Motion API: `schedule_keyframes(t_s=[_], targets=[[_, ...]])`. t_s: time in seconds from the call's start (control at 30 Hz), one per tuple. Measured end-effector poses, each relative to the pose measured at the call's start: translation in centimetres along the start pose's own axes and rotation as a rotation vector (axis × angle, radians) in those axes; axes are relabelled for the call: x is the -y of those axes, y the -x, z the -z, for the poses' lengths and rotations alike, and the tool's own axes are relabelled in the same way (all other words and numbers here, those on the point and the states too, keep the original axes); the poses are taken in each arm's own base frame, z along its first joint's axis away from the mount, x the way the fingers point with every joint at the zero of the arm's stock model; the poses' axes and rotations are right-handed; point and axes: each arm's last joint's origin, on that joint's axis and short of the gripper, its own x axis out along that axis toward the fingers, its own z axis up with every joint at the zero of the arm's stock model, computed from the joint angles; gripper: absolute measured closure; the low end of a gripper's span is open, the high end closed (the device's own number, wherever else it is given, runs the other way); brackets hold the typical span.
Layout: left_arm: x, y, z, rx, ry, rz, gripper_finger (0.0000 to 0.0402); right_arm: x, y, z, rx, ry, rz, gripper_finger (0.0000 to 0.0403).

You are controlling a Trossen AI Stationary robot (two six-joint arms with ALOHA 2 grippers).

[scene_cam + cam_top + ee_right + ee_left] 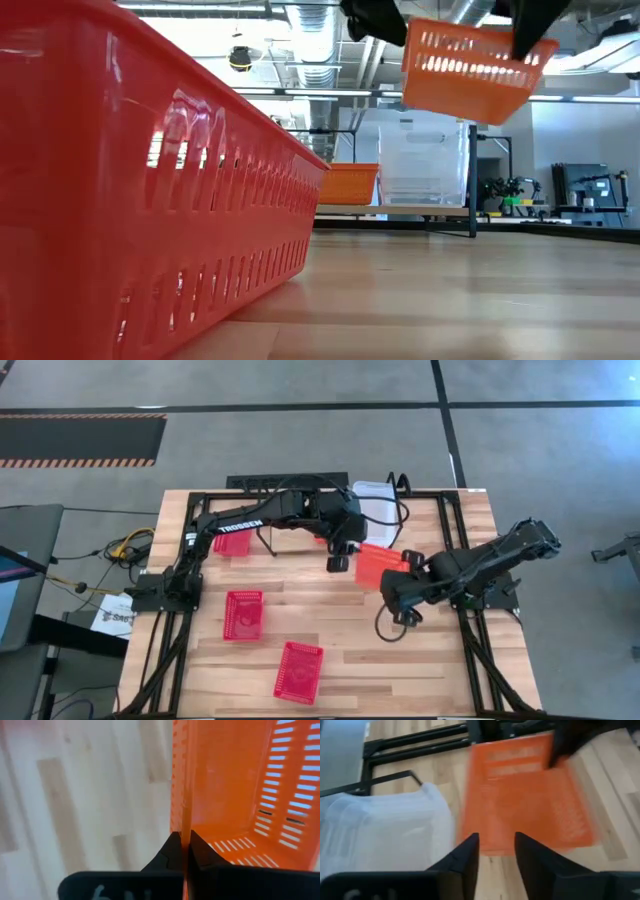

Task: Stack baskets on shelf by color
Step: Stack the orange bin on top of the orange bins on the shelf

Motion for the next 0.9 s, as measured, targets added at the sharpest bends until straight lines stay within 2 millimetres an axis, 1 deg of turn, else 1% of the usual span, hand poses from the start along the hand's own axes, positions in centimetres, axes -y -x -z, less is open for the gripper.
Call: schedule_keyframes(t_s=[0.17,0.3,0.43,0.57,0.7,0.83,0.9], targets=[[1.2,-0.1,-0.3,-0.002,-0.020,0.000,0.0237,0.7,-1.1,-1.2,-0.004,0.027,0.011,0.0402],[1.0,-0.2,-0.1,-0.045,-0.028,-0.101,0.0215,0.4,-1.8,-2.0,0.025,0.063,-0.005,0.0402],[0.1,-0.2,0.4,-0.079,0.002,-0.133,0.0210,0.0,-1.9,-2.7,0.086,0.086,-0.032,0.0402],[-0.6,0.0,1.1,-0.112,0.073,-0.068,0.0210,-0.2,-1.7,-3.2,0.138,0.079,-0.053,0.0402],[-0.8,0.1,1.8,-0.159,0.129,-0.019,0.0209,-0.1,-1.6,-3.1,0.141,0.081,-0.054,0.0402],[-0.8,0.1,2.0,-0.178,0.135,-0.016,0.0209,-0.1,-1.6,-3.2,0.149,0.101,-0.055,0.0402],[-0.9,-0.5,2.1,-0.189,0.138,-0.005,0.0209,-0.2,-1.6,-3.2,0.154,0.114,-0.056,0.0402]])
